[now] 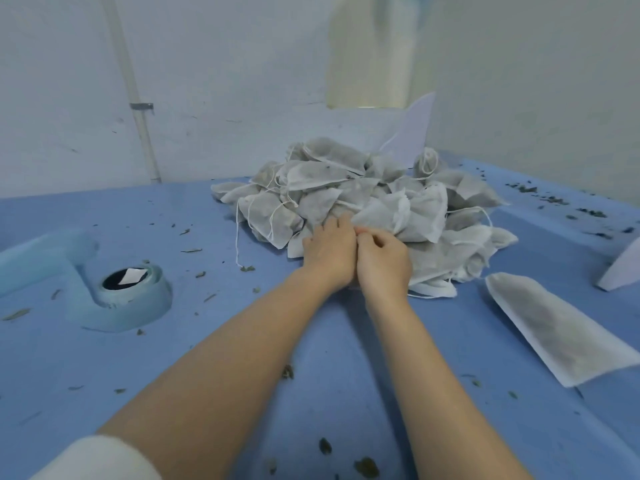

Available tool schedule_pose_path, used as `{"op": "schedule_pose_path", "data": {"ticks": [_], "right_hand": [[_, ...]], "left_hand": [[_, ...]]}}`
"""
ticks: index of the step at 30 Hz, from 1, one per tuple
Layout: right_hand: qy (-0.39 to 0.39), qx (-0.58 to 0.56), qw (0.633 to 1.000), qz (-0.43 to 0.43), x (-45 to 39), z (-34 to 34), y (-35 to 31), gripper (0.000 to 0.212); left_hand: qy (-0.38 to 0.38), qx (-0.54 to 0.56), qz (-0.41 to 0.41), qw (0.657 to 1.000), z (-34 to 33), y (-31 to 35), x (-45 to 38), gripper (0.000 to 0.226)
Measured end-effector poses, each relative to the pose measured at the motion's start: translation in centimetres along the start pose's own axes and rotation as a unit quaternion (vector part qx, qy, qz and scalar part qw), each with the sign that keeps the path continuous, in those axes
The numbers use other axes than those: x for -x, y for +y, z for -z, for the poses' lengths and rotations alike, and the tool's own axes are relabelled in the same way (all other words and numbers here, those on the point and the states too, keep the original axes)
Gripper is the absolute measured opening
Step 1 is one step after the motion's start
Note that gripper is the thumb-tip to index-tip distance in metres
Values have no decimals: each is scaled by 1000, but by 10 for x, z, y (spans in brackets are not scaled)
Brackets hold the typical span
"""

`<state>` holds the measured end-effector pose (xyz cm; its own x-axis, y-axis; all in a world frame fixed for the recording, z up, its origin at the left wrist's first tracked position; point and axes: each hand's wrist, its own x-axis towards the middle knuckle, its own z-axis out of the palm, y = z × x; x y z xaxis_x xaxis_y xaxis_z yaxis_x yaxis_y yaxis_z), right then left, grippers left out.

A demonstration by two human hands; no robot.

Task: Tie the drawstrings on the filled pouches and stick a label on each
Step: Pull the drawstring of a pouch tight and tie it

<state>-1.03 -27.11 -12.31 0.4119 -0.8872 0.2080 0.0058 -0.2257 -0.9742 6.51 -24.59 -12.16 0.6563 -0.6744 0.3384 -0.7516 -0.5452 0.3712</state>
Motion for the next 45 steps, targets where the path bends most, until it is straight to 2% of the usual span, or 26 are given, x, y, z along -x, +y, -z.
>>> {"op": "schedule_pose_path", "data": {"ticks": [3, 5, 8, 11, 15, 17, 19, 20, 22, 23, 24, 26, 27, 29, 30, 33, 37, 38, 41, 42, 43, 45], "right_hand": [[33, 57, 998, 1, -1, 2, 4, 8], [83, 37, 996, -21, -2, 5, 8, 19], [92, 31, 994, -50, -4, 7, 10, 23], [34, 38, 998, -20, -1, 3, 6, 15], [-105, -20, 994, 0, 9, -8, -1, 17], [-206, -78, 975, -19, 15, -9, -5, 18], [-265, -43, 963, -5, 18, -6, -9, 26], [-259, -3, 966, 19, 19, -4, -10, 33], [-163, 74, 980, 92, 20, -1, -14, 42], [-107, 88, 981, 134, 22, 0, -16, 40], [-83, 75, 979, 173, 25, 0, -18, 33], [-139, 55, 963, 222, 32, -7, -21, 19], [-191, 61, 953, 228, 37, -13, -21, 22], [-279, 72, 939, 187, 46, -23, -17, 29], [-297, 74, 938, 161, 50, -28, -13, 34], [-284, 91, 946, 126, 54, -34, -8, 48], [-260, 116, 947, 150, 60, -39, -9, 51], [-263, 119, 945, 156, 63, -41, -9, 51], [-269, 119, 942, 160, 69, -47, -9, 46], [-273, 117, 942, 158, 70, -47, -8, 45], [-277, 118, 940, 160, 70, -48, -8, 45], [-273, 134, 935, 183, 68, -46, -6, 43]], "left_hand": [[-45, 16, 38, 998, 4, -2, 4, 37], [-85, 60, 65, 992, 4, -2, 5, 36], [-62, 117, 102, 986, 6, -1, 12, 56], [-14, 120, 119, 985, 14, -5, 16, 73], [30, 27, 61, 997, 38, -24, 23, 77], [19, 7, 47, 999, 55, -36, 30, 77], [-11, 19, 55, 998, 70, -51, 41, 68], [-17, 16, 66, 998, 77, -59, 48, 60], [-25, -16, 93, 995, 87, -74, 62, 45], [-33, -29, 103, 994, 90, -81, 70, 39], [-41, -38, 108, 993, 93, -86, 79, 34], [-55, -53, 100, 992, 95, -93, 94, 30], [-57, -60, 92, 992, 96, -95, 101, 29], [-57, -71, 75, 993, 97, -97, 113, 26], [-53, -72, 66, 994, 97, -98, 117, 25], [-41, -65, 50, 996, 98, -96, 124, 29], [-57, -36, 34, 997, 93, -87, 126, 74], [-54, -19, 18, 998, 91, -83, 126, 79], [-23, 76, -7, 997, 87, -72, 122, 68], [-30, 103, 4, 994, 86, -71, 120, 73], [-42, 117, 17, 992, 86, -71, 118, 78], [-55, 108, 37, 992, 84, -76, 117, 73]]}}
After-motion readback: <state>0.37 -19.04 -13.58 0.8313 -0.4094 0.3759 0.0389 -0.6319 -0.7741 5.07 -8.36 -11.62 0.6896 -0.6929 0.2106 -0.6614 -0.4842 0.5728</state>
